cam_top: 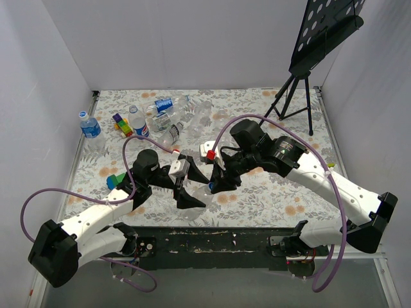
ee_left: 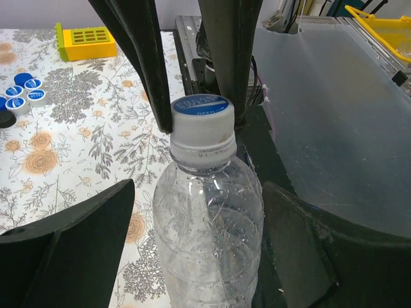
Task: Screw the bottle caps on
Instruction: Screw the bottle cap onto the plastic bottle.
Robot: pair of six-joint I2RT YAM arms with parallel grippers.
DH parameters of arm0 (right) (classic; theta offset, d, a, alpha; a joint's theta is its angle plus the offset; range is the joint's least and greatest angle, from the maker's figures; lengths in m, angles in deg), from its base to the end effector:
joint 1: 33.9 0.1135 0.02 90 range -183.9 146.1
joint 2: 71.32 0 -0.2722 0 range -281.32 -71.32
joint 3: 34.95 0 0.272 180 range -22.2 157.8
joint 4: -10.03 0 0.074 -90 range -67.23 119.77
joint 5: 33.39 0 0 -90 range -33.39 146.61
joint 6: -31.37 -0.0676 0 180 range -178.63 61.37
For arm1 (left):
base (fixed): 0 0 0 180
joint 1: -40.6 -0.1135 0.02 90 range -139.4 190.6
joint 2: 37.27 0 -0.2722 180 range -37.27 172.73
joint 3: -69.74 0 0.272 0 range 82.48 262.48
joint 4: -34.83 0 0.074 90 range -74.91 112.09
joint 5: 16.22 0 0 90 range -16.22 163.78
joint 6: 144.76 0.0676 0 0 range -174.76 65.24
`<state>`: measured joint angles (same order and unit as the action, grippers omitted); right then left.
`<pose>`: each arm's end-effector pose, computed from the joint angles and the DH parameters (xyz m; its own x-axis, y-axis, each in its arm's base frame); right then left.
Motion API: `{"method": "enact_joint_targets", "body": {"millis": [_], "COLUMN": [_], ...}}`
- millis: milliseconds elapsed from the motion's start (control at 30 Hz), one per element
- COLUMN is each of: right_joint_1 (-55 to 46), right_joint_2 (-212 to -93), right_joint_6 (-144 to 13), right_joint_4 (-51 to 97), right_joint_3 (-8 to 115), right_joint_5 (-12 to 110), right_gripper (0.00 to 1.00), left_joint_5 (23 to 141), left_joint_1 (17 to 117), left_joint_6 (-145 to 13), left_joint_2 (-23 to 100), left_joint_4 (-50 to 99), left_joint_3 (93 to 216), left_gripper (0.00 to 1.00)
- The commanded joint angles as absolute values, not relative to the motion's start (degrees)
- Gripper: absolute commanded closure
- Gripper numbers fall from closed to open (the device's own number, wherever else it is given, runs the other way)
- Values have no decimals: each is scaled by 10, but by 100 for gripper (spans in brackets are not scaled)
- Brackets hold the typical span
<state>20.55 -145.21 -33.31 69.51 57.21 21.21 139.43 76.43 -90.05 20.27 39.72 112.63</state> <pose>0.1425 0.2668 0.3752 0.0457 -0.5356 -0.8432 -0.9923 -0.1213 0.0232 0.1565 -0.1889 0.2571 -0.6722 0.1915 -0.7152 0.7118 -0.0988 -0.6954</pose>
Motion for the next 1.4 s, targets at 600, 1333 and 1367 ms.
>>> {"method": "enact_joint_targets", "body": {"millis": [600,1333,1367], "right_joint_1": [208,208,208], "right_joint_2": [-1494,-1515,-1505], "right_joint_6": [-443,-752,-749], "right_joint_4": [702,625,610], "right_joint_3": [624,621,614], "right_joint_5": [368,601,592], "right_gripper": [99,94,87], "left_joint_5": [1221,720,708], "left_joint_1": [762,874,874], "left_joint_6": [-890,-761,-771], "left_joint_2": [185,129,131], "left_joint_4": [386,379,382], "left_joint_3": [1137,1097,1098], "left_gripper": [60,76,77]}}
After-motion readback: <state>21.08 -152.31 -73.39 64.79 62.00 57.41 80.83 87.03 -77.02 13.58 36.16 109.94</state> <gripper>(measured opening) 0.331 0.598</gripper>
